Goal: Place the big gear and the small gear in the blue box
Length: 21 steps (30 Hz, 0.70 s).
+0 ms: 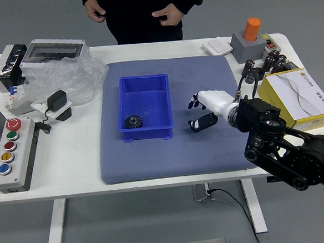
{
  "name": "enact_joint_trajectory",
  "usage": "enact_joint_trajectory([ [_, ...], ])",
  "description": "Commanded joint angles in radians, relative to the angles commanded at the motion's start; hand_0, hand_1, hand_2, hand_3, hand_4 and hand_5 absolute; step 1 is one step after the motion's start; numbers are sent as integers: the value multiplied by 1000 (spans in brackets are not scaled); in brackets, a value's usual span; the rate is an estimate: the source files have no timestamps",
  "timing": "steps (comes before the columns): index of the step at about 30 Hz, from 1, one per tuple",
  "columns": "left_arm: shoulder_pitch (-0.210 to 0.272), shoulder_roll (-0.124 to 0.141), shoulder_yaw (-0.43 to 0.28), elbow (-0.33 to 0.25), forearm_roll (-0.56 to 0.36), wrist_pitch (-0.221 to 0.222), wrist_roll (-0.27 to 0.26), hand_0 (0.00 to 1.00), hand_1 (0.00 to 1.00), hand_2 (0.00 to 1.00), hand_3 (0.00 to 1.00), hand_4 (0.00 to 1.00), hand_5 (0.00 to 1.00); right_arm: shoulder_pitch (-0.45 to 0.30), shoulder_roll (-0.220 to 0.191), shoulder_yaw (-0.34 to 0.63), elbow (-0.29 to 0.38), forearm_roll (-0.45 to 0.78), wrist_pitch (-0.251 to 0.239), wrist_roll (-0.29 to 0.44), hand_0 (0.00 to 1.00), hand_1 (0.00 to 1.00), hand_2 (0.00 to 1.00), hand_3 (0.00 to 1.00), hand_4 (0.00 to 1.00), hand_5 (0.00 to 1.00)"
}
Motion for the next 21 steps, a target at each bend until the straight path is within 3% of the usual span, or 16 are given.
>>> enact_joint_trajectory([
  [13, 1, -2, 1, 0, 4, -1, 1, 727, 677, 684, 687, 421, 17, -13, 16, -20, -32, -16, -19, 11, 696, 637, 729, 729, 708, 296],
  [14, 1, -2, 1, 0, 4, -1, 1, 727, 677, 684, 689, 419, 16, -14, 16, -21, -35, -16, -21, 12, 692, 632, 726, 724, 674, 253],
  [21, 1, -2, 2, 0, 4, -1, 0, 727, 677, 685, 691, 420, 15, -18, 20, -25, -53, -19, -34, 21, 685, 625, 717, 714, 669, 252],
])
